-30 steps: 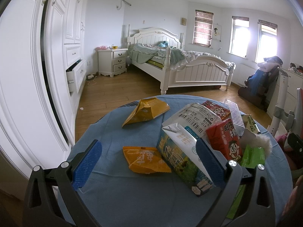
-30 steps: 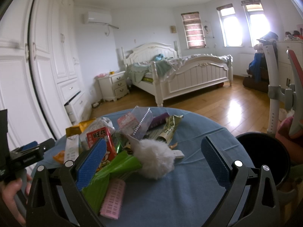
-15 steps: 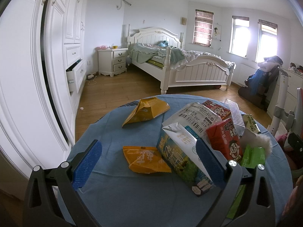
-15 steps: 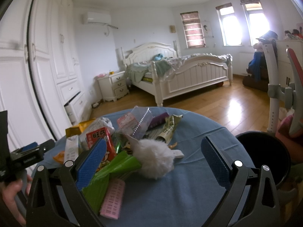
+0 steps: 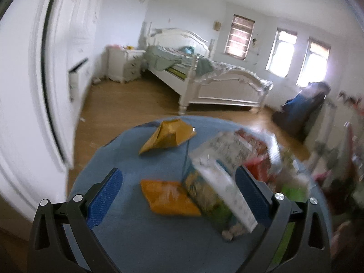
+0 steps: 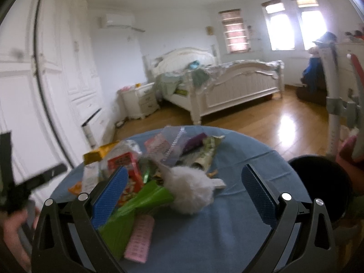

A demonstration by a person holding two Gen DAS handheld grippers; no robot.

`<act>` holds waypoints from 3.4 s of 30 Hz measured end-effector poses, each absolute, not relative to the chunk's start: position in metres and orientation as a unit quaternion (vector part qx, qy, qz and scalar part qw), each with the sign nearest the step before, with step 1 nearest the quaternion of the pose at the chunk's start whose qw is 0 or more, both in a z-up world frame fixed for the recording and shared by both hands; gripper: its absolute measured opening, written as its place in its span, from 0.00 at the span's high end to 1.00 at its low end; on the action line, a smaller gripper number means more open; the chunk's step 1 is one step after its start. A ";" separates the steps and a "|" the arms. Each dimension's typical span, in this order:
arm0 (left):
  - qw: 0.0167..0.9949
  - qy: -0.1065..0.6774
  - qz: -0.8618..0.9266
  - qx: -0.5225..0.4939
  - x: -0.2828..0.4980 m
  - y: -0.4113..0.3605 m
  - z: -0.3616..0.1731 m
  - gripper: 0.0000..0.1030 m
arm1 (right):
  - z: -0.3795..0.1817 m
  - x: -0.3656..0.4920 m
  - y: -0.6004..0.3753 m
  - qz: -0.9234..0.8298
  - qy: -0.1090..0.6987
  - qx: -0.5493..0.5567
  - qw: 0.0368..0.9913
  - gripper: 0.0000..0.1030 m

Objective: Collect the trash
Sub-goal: 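Grasp the yellow chip bag with the left tool while the right tool grasps the white milk carton, then carry both items over the black bin and open both tools to drop them, then grasp the orange snack bag with the left tool while the right tool grasps the red Wangzai milk box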

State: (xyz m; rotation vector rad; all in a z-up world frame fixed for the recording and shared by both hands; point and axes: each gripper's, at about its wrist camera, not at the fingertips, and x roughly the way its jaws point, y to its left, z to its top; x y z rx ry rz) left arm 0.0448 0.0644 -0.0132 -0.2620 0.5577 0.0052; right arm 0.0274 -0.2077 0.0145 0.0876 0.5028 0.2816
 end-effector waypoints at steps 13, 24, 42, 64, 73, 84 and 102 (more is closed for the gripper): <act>0.897 0.421 -0.101 -0.085 0.221 0.094 -0.033 0.07 | 0.029 0.085 -0.071 0.329 0.372 -0.070 0.865 0.24; 0.883 0.448 -0.117 -0.078 0.228 0.093 -0.052 0.62 | -0.021 0.105 -0.006 0.332 0.477 -0.123 0.805 0.59; 0.890 0.336 -0.291 -0.104 0.139 -0.113 0.071 0.63 | 0.079 0.022 -0.289 0.062 0.310 0.073 0.946 0.60; 0.787 0.520 -0.331 -0.043 0.207 -0.403 -0.063 0.63 | -0.077 0.059 -0.477 -0.080 0.400 0.124 0.904 0.59; 0.776 0.539 -0.326 -0.020 0.215 -0.425 -0.087 0.63 | -0.108 0.071 -0.492 -0.073 0.416 0.146 0.895 0.59; 0.770 0.549 -0.322 -0.030 0.225 -0.429 -0.092 0.28 | -0.109 0.069 -0.499 -0.074 0.406 0.172 0.894 0.35; 0.859 0.385 -0.331 -0.061 0.127 -0.265 0.031 0.16 | -0.004 0.052 -0.390 0.022 0.357 0.116 0.927 0.34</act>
